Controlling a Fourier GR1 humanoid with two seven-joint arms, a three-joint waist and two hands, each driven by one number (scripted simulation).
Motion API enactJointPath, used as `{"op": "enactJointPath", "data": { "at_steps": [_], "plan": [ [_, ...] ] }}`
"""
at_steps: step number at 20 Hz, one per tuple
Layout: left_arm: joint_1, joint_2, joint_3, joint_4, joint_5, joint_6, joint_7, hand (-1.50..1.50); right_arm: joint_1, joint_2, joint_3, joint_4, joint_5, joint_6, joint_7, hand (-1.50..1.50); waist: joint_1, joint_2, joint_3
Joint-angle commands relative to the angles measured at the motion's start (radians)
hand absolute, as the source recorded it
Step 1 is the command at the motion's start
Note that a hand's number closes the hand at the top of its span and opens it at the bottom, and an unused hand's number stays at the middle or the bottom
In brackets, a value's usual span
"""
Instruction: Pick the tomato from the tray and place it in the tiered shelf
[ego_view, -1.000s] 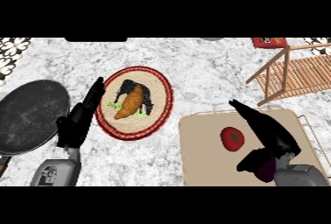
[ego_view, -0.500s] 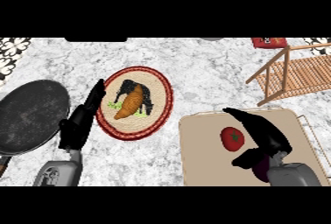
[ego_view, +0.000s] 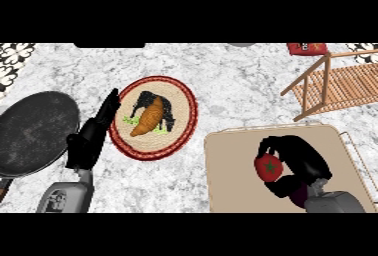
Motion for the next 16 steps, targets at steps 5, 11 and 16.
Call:
{"op": "enactJointPath", "data": {
  "at_steps": [5,11,16],
  "plan": [
    [-0.048,-0.012,0.014,0.052,-0.013,0.014,0.002,0.00,0.046,-0.011,-0.061,-0.041,-0.023,-0.024,-0.077,1.50,-0.003,0.002,0.001],
    [0.027,-0.023,-0.002,0.018,-0.016,0.018,-0.040,0.00,0.388,-0.084,-0.132,-0.405,-0.143,0.014,-0.139,1.50,-0.016,-0.001,0.001],
    [0.008,-0.033,-0.015,-0.020,-0.028,0.033,0.025,0.00,0.427,0.026,-0.268,-0.464,-0.405,-0.008,-0.222,1.50,-0.029,-0.005,0.002]
  ]
}}
